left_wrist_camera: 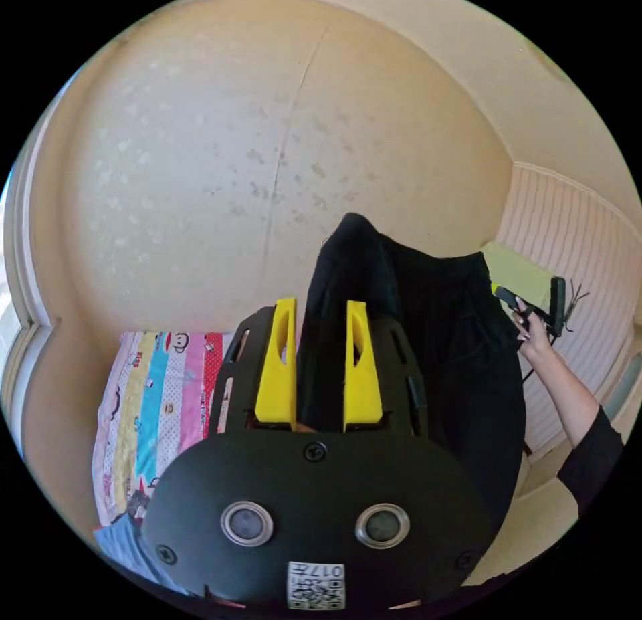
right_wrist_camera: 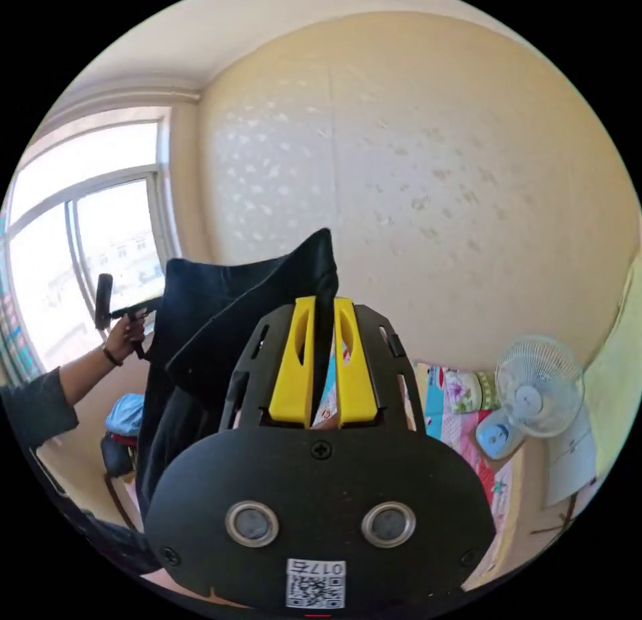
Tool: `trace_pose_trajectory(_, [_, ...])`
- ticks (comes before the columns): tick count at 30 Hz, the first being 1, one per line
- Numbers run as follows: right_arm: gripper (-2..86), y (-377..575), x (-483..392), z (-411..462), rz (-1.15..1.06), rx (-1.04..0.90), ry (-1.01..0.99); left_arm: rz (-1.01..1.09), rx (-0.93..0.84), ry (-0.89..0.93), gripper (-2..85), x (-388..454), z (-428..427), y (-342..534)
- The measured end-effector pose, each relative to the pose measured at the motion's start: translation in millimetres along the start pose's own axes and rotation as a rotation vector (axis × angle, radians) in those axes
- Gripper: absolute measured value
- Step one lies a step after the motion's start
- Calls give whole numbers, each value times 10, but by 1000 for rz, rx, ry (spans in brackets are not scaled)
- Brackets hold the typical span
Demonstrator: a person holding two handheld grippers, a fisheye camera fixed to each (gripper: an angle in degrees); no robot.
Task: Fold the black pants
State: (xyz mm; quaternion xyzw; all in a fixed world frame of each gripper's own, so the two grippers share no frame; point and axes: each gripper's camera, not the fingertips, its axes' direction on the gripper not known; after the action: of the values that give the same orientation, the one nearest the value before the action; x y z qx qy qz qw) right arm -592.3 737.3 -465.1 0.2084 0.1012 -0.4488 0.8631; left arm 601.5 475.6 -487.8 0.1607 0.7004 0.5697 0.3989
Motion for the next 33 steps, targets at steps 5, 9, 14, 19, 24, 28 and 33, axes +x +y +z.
trace_pose_trajectory(5, [62, 1398, 916, 1223, 206, 9, -126, -44, -37, -99, 80, -886, 1399, 1286])
trace_pose_trajectory(9, [67, 3496, 995, 2308, 250, -319, -281, -87, -246, -24, 80, -1225, 2247, 3046])
trace_pose_trajectory(14, [87, 5408, 574, 2638, 376, -427, -466, -246, -490, 126, 80, -1389, 2762, 5343])
trace_pose_trajectory(19, [113, 6153, 400, 2709, 463, -372, -559, -355, -363, 241, 13, -1655, 2766, 6265])
trace_pose_trajectory(24, [122, 5839, 476, 2756, 441, -377, -550, -456, -400, 361, 5, -1894, 3066, 6198])
trace_pose_trajectory(28, [115, 5522, 336, 2429, 446, -378, -542, -401, -498, 353, 61, -1741, 3024, 5940])
trace_pose_trajectory(33, [102, 5514, 95, 1951, 471, -428, -500, -336, -558, 227, 101, -1491, 2494, 6049])
